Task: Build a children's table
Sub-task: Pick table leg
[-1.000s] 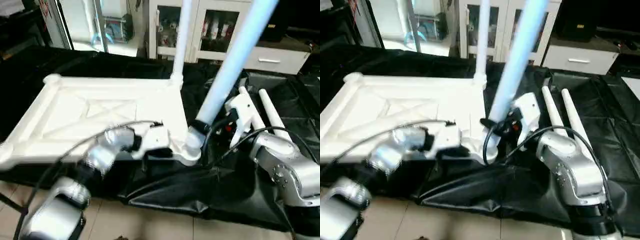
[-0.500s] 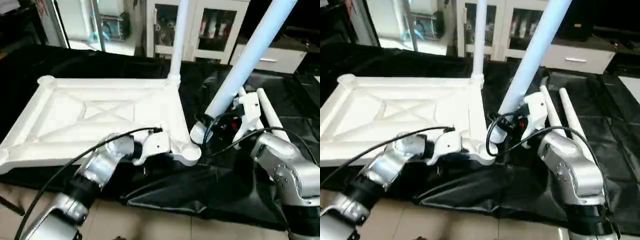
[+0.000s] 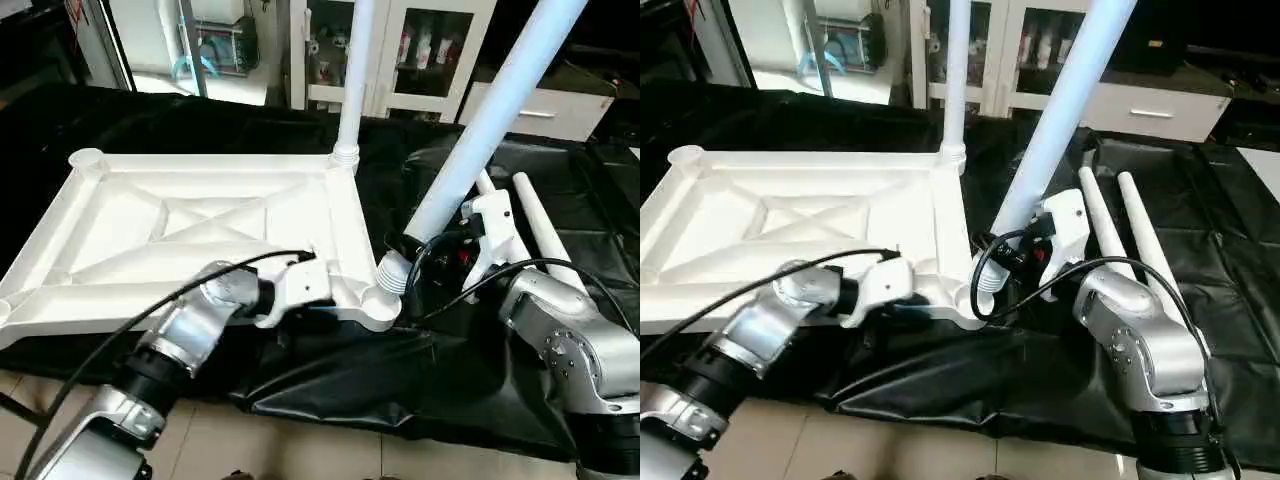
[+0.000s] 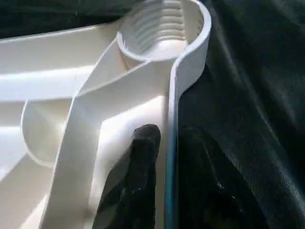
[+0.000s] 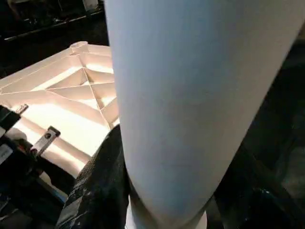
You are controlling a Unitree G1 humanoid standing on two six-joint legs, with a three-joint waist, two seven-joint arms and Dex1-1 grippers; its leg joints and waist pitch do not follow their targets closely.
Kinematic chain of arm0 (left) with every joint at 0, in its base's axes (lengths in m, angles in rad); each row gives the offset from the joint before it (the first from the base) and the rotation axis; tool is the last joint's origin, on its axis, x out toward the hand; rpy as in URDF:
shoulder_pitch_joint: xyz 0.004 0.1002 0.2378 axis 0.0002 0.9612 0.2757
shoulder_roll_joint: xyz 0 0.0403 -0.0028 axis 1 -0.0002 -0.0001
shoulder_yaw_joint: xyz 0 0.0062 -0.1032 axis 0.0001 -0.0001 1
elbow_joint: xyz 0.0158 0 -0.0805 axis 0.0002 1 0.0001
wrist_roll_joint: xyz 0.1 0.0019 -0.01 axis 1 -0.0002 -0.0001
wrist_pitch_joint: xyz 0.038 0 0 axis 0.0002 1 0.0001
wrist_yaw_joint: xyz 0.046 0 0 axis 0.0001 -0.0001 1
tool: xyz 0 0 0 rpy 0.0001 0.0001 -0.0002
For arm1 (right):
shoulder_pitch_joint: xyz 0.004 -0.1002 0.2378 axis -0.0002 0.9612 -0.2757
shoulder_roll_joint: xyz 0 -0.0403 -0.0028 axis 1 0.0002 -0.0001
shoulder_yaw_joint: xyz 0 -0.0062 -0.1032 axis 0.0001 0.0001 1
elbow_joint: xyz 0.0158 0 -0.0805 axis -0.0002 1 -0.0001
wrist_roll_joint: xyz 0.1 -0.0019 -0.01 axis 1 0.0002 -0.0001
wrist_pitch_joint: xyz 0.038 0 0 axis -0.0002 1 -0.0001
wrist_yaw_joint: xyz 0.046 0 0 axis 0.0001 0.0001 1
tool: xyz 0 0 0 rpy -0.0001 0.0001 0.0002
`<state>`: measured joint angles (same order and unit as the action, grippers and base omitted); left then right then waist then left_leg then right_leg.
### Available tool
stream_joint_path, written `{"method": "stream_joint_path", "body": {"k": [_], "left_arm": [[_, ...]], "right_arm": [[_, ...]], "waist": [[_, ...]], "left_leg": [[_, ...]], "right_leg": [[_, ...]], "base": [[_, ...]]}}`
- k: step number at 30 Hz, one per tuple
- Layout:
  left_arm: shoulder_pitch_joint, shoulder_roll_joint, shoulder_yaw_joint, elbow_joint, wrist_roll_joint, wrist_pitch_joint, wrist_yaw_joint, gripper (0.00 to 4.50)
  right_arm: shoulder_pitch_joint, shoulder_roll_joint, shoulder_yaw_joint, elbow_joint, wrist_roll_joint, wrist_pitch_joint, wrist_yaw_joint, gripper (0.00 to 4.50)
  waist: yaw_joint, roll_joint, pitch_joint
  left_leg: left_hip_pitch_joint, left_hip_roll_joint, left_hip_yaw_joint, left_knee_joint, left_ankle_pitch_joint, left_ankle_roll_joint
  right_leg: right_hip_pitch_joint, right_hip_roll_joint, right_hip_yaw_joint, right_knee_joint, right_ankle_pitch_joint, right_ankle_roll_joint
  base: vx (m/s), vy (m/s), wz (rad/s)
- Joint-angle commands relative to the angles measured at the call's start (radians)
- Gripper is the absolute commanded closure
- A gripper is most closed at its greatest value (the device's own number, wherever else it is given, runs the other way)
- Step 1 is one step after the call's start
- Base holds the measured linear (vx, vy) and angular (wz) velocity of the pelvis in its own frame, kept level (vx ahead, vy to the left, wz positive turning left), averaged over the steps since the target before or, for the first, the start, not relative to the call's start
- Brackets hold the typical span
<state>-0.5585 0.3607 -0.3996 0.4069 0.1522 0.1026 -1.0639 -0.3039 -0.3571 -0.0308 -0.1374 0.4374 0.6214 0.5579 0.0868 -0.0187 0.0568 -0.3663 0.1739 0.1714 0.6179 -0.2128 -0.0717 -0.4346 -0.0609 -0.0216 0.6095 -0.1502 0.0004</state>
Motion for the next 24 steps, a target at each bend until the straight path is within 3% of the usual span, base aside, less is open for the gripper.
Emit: {"method": "stream_joint_path", "body": {"k": [1, 6, 12, 13, 18, 24], "left_arm": [[0.003, 0.02, 0.002, -0.019, 0.001, 0.01, -0.015, 3.46], [0.015, 0.035, 0.001, -0.03, -0.003, 0.007, -0.021, 3.46], [0.027, 0.035, -0.004, -0.032, -0.006, -0.01, -0.012, 3.46], [0.028, 0.031, -0.002, -0.028, -0.01, -0.017, -0.008, 3.74], [0.038, 0.011, 0.013, -0.012, -0.036, -0.032, 0.002, 4.2], [0.061, 0.017, 0.008, -0.029, -0.043, -0.031, -0.012, 4.49]], "right_arm": [[0.004, -0.006, 0.0, -0.014, 0.004, 0.002, 0.014, 2.64], [0.003, -0.012, 0.003, -0.012, 0.003, 0.0, 0.019, 2.64], [0.001, -0.014, 0.006, -0.015, 0.002, 0.002, 0.022, 2.64], [0.0, -0.013, 0.006, -0.014, 0.001, 0.002, 0.023, 2.64], [0.002, -0.013, 0.027, 0.005, -0.019, -0.012, 0.029, 2.64], [-0.005, -0.004, 0.054, 0.04, -0.041, -0.034, 0.032, 2.64]], "waist": [[-0.001, -0.011, -0.066], [-0.001, -0.012, -0.067], [-0.001, -0.015, -0.065], [-0.001, -0.015, -0.065], [0.0, -0.013, -0.066], [-0.004, -0.018, -0.066]], "left_leg": [[0.005, 0.043, -0.012, -0.085, -0.158, 0.017], [0.005, 0.043, -0.01, -0.084, -0.143, 0.021], [0.005, 0.042, -0.01, -0.084, -0.157, 0.015], [0.005, 0.043, -0.01, -0.084, -0.155, 0.015], [0.006, 0.043, -0.009, -0.083, -0.148, 0.017], [0.004, 0.043, -0.009, -0.083, -0.145, 0.018]], "right_leg": [[0.054, -0.07, 0.034, -0.073, -0.317, -0.157], [0.057, -0.07, 0.035, -0.068, -0.276, -0.173], [0.056, -0.071, 0.035, -0.073, -0.321, -0.159], [0.056, -0.071, 0.035, -0.072, -0.317, -0.159], [0.056, -0.07, 0.035, -0.07, -0.285, -0.172], [0.058, -0.07, 0.034, -0.068, -0.281, -0.175]], "base": [[0.0, 0.0, 0.0], [0.0, 0.0, 0.0], [0.0, 0.0, 0.0], [0.0, 0.0, 0.0], [0.0, 0.0, 0.0], [0.0, 0.0, 0.0]]}}
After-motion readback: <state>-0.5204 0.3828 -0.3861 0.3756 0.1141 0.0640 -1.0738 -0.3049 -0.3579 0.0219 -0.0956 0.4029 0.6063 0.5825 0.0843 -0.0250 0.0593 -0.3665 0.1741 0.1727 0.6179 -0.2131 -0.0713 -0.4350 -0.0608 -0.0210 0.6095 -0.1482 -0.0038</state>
